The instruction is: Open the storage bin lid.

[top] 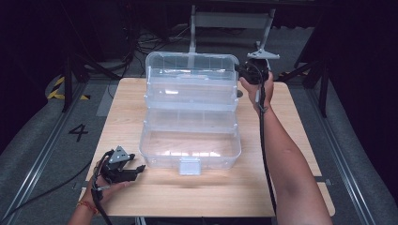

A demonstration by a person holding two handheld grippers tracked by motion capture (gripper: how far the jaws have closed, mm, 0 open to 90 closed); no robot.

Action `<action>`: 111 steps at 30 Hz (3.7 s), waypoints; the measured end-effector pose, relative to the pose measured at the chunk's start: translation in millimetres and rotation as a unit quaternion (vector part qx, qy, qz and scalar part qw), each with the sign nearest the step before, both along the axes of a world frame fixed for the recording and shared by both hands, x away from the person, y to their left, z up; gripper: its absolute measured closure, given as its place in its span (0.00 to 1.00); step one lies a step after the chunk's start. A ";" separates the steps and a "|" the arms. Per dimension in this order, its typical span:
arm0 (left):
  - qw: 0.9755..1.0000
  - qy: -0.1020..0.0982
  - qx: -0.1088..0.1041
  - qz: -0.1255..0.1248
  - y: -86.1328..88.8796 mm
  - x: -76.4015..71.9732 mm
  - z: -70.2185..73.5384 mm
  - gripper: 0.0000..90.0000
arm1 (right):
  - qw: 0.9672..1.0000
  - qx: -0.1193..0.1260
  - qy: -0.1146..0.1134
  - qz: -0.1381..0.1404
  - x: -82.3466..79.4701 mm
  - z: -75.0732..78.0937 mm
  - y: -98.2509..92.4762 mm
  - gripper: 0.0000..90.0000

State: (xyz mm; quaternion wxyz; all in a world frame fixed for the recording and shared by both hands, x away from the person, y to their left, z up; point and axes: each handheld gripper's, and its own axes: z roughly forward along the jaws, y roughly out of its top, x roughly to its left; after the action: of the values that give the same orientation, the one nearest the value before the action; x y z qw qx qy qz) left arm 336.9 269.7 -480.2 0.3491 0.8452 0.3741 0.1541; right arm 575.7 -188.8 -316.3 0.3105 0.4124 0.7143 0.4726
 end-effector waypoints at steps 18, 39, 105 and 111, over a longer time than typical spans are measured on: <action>1.000 0.003 -0.002 -0.001 -0.6 -0.5 -0.3 0.40 | 0.999 -0.030 0.011 0.027 -6.9 -3.3 7.6 0.82; 1.000 0.004 -0.003 0.000 -0.8 -0.6 -0.4 0.40 | 0.997 -0.049 0.011 0.051 -42.3 -1.6 -9.5 0.58; 1.000 -0.002 0.003 0.000 -1.4 0.9 -0.4 0.37 | 0.974 -0.183 0.077 0.111 -219.6 -130.1 -127.5 0.39; 1.000 -0.002 0.003 0.000 -1.4 0.9 -0.5 0.37 | 0.978 -0.157 0.103 0.093 -230.1 -147.6 -146.2 0.35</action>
State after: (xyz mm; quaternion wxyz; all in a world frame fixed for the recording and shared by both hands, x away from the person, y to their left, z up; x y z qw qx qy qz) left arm 337.8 268.3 -480.6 0.3476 0.8457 0.3732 0.1571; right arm 345.6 -335.0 -463.9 0.2501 0.3366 0.8431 0.3365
